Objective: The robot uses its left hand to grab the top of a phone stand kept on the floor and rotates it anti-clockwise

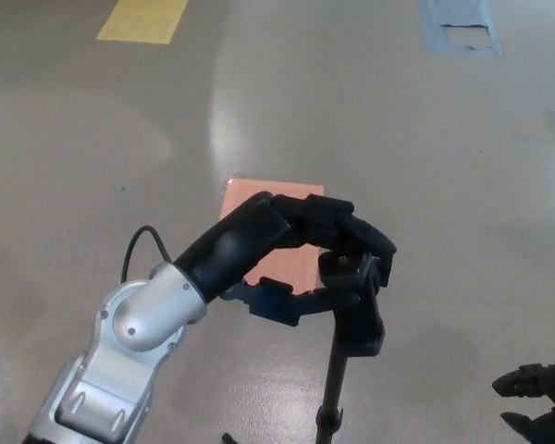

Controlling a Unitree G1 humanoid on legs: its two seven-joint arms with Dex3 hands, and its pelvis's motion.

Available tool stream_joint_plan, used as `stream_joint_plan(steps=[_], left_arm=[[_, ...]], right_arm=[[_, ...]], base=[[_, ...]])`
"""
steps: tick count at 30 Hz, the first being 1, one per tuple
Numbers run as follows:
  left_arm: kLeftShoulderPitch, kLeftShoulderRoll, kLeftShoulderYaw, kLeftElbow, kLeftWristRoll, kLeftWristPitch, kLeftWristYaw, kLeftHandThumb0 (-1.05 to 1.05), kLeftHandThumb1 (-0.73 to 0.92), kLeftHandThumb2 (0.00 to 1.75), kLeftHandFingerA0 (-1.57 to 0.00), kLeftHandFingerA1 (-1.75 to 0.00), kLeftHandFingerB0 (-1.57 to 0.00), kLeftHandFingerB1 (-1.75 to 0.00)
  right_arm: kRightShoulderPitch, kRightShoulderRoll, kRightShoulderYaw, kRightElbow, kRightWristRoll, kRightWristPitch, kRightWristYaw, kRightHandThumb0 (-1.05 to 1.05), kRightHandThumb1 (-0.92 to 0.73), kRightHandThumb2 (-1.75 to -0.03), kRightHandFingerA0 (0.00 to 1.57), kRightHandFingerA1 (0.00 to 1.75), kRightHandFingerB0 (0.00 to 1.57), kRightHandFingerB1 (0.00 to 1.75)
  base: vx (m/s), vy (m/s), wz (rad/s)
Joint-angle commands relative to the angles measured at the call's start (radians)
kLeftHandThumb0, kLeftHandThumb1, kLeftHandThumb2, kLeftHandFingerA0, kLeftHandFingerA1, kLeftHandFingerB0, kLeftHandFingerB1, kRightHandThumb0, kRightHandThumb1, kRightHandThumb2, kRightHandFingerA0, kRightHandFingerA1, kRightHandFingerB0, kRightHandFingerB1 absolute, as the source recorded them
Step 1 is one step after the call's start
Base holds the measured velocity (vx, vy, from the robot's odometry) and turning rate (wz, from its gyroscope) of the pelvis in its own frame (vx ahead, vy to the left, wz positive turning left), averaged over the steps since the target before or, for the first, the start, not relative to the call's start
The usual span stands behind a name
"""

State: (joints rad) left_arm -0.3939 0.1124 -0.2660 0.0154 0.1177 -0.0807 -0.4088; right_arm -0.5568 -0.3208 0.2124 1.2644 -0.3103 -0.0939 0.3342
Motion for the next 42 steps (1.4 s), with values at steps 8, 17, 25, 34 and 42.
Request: stream_joint_plan(steps=[8, 17, 25, 34, 42], left_arm=[[-0.045, -0.091, 0.138, -0.084, -0.333, 0.401, -0.095, -0.2, 0.72, 0.62, -1.04, -0.74, -0.91, -0.54], [-0.052, -0.1, 0.148, -0.083, -0.325, 0.411, -0.105, -0.2, 0.73, 0.61, -1.04, -0.76, -0.91, -0.55], [-0.07, -0.135, 0.202, -0.131, -0.406, 0.629, -0.061, -0.21, 0.69, 0.61, -1.05, -0.82, -0.91, -0.55], [-0.189, -0.13, 0.246, -0.079, -0.437, 0.794, -0.068, -0.2, 0.72, 0.61, -1.02, -0.9, -0.88, -0.54], [-0.336, -0.134, 0.27, 0.002, -0.452, 0.931, -0.072, -0.18, 0.69, 0.6, -1.04, -0.86, -0.9, -0.56]], right_arm=[[-0.022, -0.02, -0.004, 0.009, -0.001, 0.026, 0.003, -0.46, -0.73, -0.79, 0.31, 0.45, 0.17, 0.37], [-0.037, -0.023, -0.003, 0.009, -0.003, 0.03, 0.006, -0.39, -0.83, -0.65, 0.32, 0.38, 0.2, 0.29], [-0.046, -0.023, -0.014, 0.011, 0.01, 0.034, 0.015, -0.44, -0.74, -0.78, 0.29, 0.45, 0.16, 0.36], [-0.062, -0.025, -0.004, 0.013, -0.003, 0.034, 0.008, -0.45, -0.74, -0.76, 0.29, 0.43, 0.18, 0.36], [-0.07, -0.028, -0.001, 0.011, -0.005, 0.035, 0.012, -0.46, -0.73, -0.79, 0.32, 0.45, 0.18, 0.37]], base=[[0.0, 0.0, 0.0], [0.0, 0.0, 0.0], [0.0, 0.0, 0.0], [0.0, 0.0, 0.0], [0.0, 0.0, 0.0]])
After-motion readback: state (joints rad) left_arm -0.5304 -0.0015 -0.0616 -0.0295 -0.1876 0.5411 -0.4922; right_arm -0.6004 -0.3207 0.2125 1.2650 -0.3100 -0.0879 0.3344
